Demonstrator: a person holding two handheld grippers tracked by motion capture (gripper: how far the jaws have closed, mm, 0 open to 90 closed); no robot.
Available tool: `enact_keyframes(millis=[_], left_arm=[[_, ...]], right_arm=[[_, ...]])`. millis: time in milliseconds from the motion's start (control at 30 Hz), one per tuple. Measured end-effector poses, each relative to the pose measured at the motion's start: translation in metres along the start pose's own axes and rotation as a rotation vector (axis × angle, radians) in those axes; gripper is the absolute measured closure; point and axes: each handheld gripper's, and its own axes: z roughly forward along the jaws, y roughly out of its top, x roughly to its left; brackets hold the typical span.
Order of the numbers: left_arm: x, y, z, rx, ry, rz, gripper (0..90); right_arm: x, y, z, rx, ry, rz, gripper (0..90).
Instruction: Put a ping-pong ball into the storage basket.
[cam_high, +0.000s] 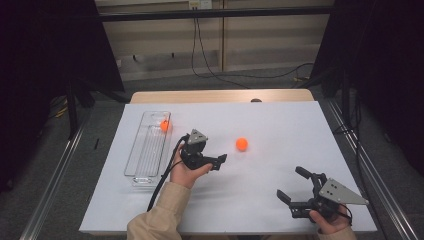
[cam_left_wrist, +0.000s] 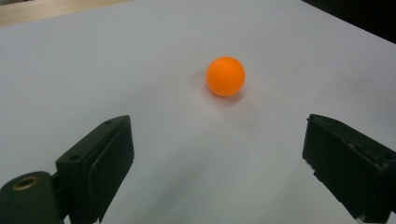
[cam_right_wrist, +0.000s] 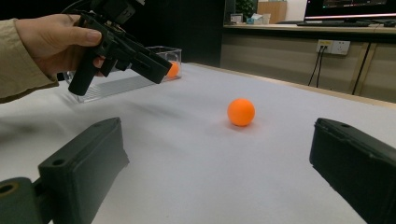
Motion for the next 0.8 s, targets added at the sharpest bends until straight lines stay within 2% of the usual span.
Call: enact_keyframes(millis=[200,800], left_arm=[[-0.0012,0.0000,0.0017,-0.003,-0.005,-0.014,8.9],[-0.0012,0.0015,0.0034,0.000,-0.005,-0.007,8.8]], right_arm=[[0.0001,0.0001,-0.0001,0.000,0.000,0.000,2.6],[0.0002,0.0000,0.0002,-0.001,0.003,-0.001,2.6]])
